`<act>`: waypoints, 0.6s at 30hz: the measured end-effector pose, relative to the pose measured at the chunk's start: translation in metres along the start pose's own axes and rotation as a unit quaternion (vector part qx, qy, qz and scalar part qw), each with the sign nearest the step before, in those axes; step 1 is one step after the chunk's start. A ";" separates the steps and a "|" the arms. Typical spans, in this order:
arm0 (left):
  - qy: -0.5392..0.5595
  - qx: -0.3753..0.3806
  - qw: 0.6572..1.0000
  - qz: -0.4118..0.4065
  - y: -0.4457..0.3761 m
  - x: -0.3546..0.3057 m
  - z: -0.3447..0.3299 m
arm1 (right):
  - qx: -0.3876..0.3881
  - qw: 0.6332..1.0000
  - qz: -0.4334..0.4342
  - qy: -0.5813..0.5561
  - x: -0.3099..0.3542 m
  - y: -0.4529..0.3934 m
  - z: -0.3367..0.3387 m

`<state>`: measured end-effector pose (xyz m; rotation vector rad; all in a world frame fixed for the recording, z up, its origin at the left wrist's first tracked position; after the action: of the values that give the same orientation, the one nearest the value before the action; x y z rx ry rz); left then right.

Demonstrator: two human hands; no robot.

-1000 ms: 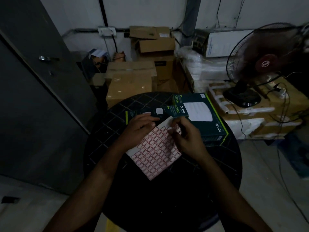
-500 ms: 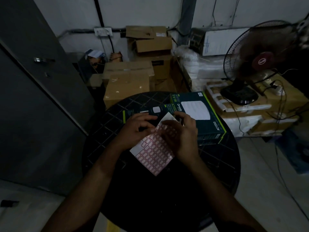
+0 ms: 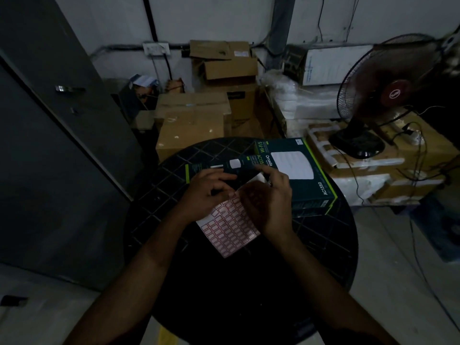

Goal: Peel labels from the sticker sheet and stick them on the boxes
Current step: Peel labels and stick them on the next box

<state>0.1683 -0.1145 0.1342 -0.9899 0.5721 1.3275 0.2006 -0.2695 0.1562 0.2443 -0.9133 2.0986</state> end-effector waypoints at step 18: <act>-0.052 0.000 0.999 0.012 -0.001 0.004 -0.002 | 0.111 0.964 -0.111 -0.215 -0.041 0.010 -0.026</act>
<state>0.1700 -0.1142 0.1302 -0.9093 0.5066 1.3924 0.2231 -0.2810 0.1132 0.9062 -0.8447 1.9686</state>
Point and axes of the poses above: each hand's wrist, its own y-axis away from the middle knuckle, its own z-axis out of the back of the hand, x = y × z, the point moved 10 cm from there along -y, towards the middle knuckle, and after that the axes turned 13 degrees about y, right-handed, at the moved point
